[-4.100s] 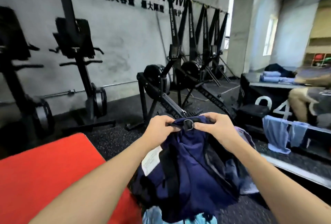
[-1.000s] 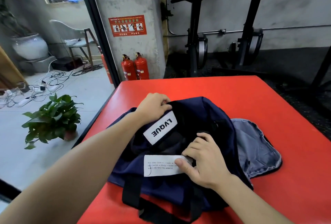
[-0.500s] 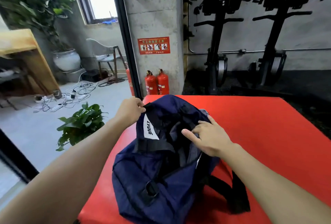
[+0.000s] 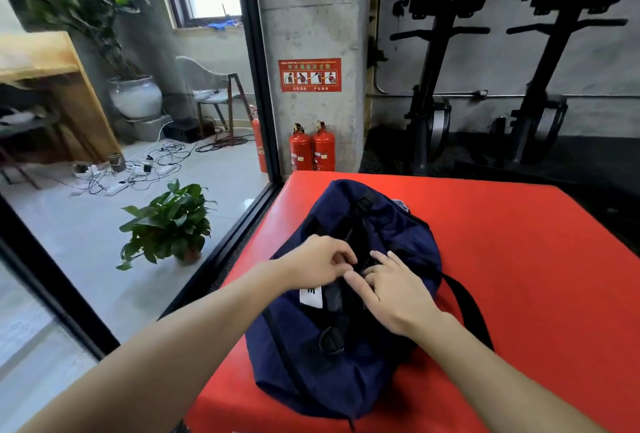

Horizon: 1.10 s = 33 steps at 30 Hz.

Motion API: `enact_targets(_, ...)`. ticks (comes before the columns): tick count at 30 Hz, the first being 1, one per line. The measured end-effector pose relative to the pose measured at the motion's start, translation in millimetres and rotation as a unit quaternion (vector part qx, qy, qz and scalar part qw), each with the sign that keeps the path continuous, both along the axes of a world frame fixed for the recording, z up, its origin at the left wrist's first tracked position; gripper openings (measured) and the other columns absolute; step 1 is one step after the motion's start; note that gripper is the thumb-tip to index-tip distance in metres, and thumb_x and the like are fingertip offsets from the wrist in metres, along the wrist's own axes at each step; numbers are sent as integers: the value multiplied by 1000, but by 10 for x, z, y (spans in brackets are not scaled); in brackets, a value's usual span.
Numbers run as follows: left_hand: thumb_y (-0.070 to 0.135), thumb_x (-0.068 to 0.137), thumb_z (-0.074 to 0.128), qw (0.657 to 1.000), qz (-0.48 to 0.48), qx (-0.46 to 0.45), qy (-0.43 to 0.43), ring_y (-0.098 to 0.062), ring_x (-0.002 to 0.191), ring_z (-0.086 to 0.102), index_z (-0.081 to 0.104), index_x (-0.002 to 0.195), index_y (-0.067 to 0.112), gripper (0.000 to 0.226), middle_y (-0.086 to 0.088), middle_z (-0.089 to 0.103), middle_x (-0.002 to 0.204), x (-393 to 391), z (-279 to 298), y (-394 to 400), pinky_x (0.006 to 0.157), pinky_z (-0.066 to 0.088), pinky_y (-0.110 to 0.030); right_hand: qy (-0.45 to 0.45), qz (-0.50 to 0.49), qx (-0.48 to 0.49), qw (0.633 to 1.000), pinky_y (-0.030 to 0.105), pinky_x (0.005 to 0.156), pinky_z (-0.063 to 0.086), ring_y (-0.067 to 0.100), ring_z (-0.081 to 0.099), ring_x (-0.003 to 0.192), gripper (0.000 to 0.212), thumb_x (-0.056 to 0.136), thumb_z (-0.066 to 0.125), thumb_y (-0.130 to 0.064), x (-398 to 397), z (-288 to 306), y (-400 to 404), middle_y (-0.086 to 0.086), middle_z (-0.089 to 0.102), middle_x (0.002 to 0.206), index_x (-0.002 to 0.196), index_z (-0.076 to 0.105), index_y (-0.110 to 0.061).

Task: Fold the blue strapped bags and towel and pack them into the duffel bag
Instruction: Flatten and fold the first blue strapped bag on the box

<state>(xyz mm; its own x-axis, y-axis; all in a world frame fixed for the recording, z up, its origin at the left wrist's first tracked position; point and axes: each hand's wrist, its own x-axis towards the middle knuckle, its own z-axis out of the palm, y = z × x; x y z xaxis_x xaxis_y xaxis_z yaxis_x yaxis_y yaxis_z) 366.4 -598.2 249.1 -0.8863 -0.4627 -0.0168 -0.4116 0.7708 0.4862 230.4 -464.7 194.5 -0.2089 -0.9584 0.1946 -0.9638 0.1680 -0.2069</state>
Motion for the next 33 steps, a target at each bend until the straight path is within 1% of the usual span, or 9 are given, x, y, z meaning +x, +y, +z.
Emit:
enact_targets(3,30,97,60,998,-12,20,-53,-13,92,68,69,112,19,21,1,74,100,-16,-129,145,88,52,-28,38,-3,6,999,29,124,3,10,18,151,112,82,-15,-84,-109,-37,176,-9,65,129,105,77,-22)
enact_targets(6,42,98,55,994,-14,50,-101,-12,92,67,65,107,21,24,5,74,96,-12,-208,292,88,53,-33,61,-8,1,998,30,124,3,11,17,152,104,87,-7,-82,-166,-110,339,-9,63,131,108,76,-22)
enact_targets(11,52,91,59,984,-2,111,-136,-13,108,59,67,107,28,30,6,68,111,-19,-226,421,99,46,-33,46,-16,-10,999,25,121,-6,11,18,151,109,85,-14,-79,-136,-196,547,-7,62,134,123,69,-20)
enact_targets(16,27,88,75,969,-50,208,-126,7,83,63,73,110,26,22,23,70,85,116,11,438,82,45,-13,48,-5,12,999,29,121,-4,12,19,151,113,80,-17,-83,-91,-200,687,-8,58,139,130,64,-21)
enact_targets(19,13,88,75,965,-43,254,-56,-6,88,67,73,115,21,28,3,75,94,261,164,323,87,50,-20,49,-9,18,999,37,124,3,12,22,150,113,78,-17,-84,-99,-106,645,-9,57,140,129,64,-24)
enact_targets(22,3,86,74,940,51,315,118,-13,85,69,78,100,15,19,-7,76,94,430,264,196,86,51,-26,59,-7,17,998,41,124,4,13,23,149,105,83,-11,-83,-96,-68,632,-10,57,139,123,68,-27)
enact_targets(28,-4,98,51,754,257,384,466,-11,62,62,69,106,12,25,-1,71,78,944,546,22,57,49,-21,12,-26,36,999,43,124,0,13,21,150,92,88,2,-80,39,-11,622,-7,53,144,119,70,-27)
enact_targets(30,-3,99,49,720,336,352,495,-20,73,62,73,102,16,31,-8,71,89,1265,471,-67,62,45,-27,5,-28,31,999,43,125,0,12,23,149,92,87,2,-80,95,22,619,-9,53,142,120,70,-28)
enact_targets(33,-6,97,44,754,433,254,424,-22,84,57,75,95,18,40,-13,70,101,1609,235,-37,64,41,-27,10,-28,35,999,42,124,0,10,25,147,92,86,0,-81,161,16,608,-13,56,138,117,69,-29)
